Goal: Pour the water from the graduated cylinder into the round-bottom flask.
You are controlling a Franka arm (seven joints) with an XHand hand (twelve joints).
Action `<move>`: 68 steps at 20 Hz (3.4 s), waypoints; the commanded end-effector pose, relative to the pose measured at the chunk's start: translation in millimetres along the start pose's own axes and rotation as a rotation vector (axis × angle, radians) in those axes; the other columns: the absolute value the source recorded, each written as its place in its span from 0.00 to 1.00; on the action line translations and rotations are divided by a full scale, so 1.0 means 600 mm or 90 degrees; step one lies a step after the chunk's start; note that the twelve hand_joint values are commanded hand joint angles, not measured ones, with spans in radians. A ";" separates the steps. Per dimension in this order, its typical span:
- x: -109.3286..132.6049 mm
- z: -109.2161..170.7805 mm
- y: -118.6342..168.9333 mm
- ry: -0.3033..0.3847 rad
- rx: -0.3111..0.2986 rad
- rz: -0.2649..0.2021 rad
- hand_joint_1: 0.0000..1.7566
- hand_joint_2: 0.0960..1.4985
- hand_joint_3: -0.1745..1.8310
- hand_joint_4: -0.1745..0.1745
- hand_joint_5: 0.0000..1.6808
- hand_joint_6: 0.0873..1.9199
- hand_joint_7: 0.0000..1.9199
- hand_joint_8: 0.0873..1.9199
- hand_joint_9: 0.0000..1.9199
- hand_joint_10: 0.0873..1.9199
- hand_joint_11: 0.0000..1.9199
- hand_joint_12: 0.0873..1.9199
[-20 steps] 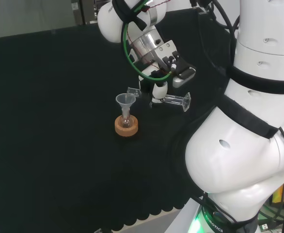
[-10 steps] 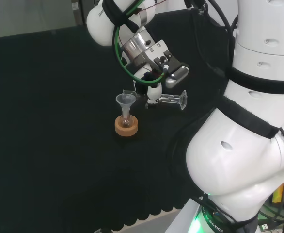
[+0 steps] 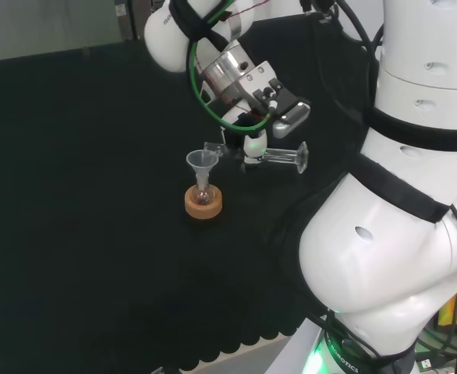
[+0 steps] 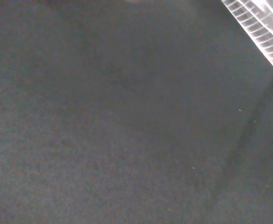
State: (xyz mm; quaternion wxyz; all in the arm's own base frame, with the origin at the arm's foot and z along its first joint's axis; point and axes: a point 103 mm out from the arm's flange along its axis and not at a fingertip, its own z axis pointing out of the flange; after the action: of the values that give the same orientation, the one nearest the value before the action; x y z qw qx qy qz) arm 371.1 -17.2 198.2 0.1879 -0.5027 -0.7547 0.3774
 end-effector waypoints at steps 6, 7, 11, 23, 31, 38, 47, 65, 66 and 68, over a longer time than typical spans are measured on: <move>-0.009 0.000 -0.008 -0.010 -0.003 -0.005 0.63 0.75 0.08 0.22 0.56 0.54 0.63 0.15 0.74 0.00 0.70 0.34; -0.008 0.000 -0.009 -0.010 -0.001 -0.003 0.63 0.75 0.08 0.22 0.56 0.54 0.63 0.15 0.74 0.00 0.70 0.34; -0.011 0.000 -0.010 -0.005 -0.002 -0.003 0.63 0.75 0.08 0.22 0.56 0.54 0.63 0.15 0.74 0.00 0.70 0.34; 0.008 -0.008 -0.005 -0.032 0.019 0.005 0.63 0.75 0.08 0.22 0.56 0.54 0.63 0.15 0.74 0.00 0.70 0.34; 0.006 -0.010 -0.004 -0.047 0.028 0.014 0.63 0.75 0.08 0.22 0.56 0.54 0.63 0.14 0.74 0.00 0.70 0.34; -0.006 -0.009 -0.010 -0.063 0.032 0.016 0.63 0.75 0.08 0.23 0.56 0.54 0.63 0.14 0.74 0.00 0.70 0.34; -0.011 -0.010 -0.011 -0.068 0.035 0.021 0.63 0.75 0.08 0.23 0.56 0.54 0.63 0.14 0.74 0.00 0.70 0.34; -0.005 -0.025 -0.003 -0.109 0.049 0.038 0.63 0.75 0.08 0.23 0.56 0.55 0.63 0.14 0.74 0.00 0.70 0.34; -0.004 -0.026 -0.003 -0.111 0.051 0.040 0.63 0.75 0.08 0.23 0.56 0.55 0.63 0.14 0.74 0.00 0.70 0.34; -0.003 -0.026 -0.003 -0.114 0.052 0.042 0.63 0.75 0.08 0.23 0.56 0.55 0.63 0.14 0.74 0.00 0.70 0.34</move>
State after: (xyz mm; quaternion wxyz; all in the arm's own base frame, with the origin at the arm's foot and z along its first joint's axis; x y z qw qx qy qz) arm 381.3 -14.8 209.5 0.1310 -0.4842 -0.7372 0.4526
